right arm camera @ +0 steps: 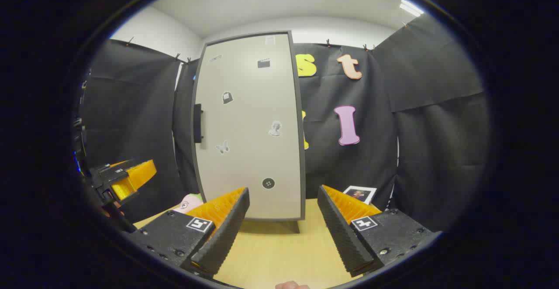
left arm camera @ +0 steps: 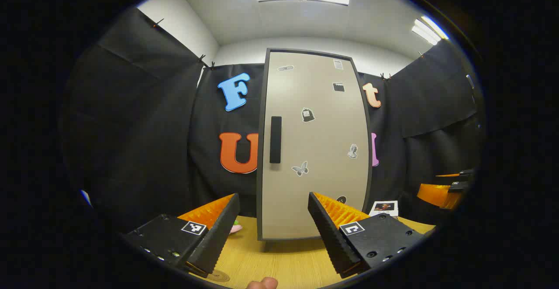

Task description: Open the cabinet door with the right hand, grasp the bottle in the cabinet with the left hand and place it on the coaster, then close the cabinet door with the right hand.

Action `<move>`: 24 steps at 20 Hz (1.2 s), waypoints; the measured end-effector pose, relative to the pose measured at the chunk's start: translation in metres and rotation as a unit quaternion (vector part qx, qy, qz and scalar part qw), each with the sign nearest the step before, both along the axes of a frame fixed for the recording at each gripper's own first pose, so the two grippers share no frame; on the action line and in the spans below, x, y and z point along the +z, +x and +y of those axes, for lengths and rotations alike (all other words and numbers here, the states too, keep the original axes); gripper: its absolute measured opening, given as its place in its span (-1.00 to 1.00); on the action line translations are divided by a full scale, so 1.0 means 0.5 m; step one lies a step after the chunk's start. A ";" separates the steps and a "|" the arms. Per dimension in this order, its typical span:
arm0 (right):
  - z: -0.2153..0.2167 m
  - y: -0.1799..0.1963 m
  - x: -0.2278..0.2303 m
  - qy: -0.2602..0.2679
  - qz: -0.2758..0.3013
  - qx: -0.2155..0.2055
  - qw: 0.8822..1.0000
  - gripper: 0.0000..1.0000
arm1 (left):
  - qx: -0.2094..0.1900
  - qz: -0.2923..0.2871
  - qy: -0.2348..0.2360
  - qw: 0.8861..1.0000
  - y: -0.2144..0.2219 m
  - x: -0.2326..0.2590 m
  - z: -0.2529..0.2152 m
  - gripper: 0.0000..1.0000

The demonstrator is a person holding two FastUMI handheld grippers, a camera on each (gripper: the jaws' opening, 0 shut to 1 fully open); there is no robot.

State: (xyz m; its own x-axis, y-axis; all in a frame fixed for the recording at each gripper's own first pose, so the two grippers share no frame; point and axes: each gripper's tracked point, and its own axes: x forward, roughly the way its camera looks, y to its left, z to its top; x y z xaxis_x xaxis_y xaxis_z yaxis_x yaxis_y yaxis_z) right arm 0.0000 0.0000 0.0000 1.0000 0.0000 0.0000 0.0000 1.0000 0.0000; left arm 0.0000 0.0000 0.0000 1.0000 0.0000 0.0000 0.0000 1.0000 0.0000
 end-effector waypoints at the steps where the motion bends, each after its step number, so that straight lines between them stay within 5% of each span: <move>1: 0.000 -0.003 0.000 0.000 0.000 0.001 1.000 1.00 | 0.000 0.000 0.002 1.000 -0.001 0.000 -0.001 0.90; 24: -0.030 -0.025 0.007 0.003 -0.012 -0.018 1.000 0.94 | 0.000 0.007 0.003 1.000 -0.016 -0.009 -0.012 0.90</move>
State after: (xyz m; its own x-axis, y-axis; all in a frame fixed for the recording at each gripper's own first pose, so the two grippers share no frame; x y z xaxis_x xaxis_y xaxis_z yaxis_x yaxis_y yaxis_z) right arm -0.0124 -0.0149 0.0037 0.9990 -0.0364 0.0242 0.0362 0.9993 0.0073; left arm -0.0078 -0.0060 -0.0043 0.9999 0.0005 -0.0141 -0.0004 1.0000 0.0066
